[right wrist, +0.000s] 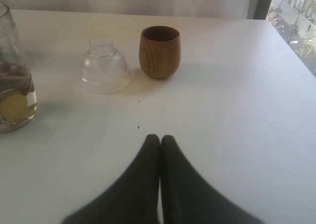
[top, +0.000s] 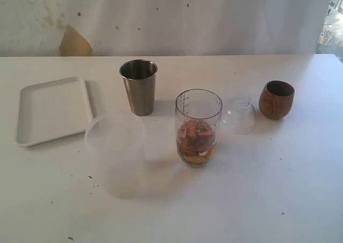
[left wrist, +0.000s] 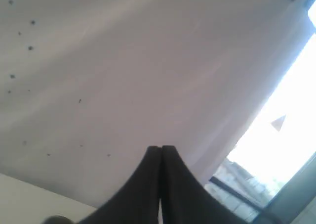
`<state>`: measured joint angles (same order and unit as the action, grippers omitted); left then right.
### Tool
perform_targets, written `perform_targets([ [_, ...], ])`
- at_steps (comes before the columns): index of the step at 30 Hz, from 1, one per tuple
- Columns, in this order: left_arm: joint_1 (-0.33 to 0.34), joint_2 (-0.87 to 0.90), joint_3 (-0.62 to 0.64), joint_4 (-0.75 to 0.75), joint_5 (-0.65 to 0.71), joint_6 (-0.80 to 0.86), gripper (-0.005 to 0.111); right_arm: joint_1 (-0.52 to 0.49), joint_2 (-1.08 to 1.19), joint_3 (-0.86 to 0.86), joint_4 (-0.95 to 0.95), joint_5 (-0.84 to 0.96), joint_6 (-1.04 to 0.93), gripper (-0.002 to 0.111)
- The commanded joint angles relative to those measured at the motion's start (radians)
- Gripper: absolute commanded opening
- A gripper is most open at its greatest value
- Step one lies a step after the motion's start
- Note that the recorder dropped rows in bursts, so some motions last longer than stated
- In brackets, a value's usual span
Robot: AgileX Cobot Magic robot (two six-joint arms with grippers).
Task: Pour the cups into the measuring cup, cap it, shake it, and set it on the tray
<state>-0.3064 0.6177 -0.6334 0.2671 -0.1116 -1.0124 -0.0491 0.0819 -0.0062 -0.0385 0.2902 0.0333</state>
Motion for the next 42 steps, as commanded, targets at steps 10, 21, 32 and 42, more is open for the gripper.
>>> perform_targets([
  [10,0.070,-0.203,0.083,-0.177,-0.004,0.000,0.000,0.000,-0.003,0.006,0.000,0.001,0.006,0.000],
  [21,0.285,-0.442,0.346,-0.182,0.013,0.000,0.000,0.000,-0.003,0.006,0.000,0.001,0.006,0.000],
  [32,0.327,-0.572,0.465,-0.182,0.211,0.000,0.000,0.000,-0.003,0.006,0.000,0.001,0.006,0.000],
  [42,0.336,-0.618,0.570,-0.182,0.215,0.000,0.000,0.000,-0.003,0.006,0.000,0.001,0.006,0.000],
])
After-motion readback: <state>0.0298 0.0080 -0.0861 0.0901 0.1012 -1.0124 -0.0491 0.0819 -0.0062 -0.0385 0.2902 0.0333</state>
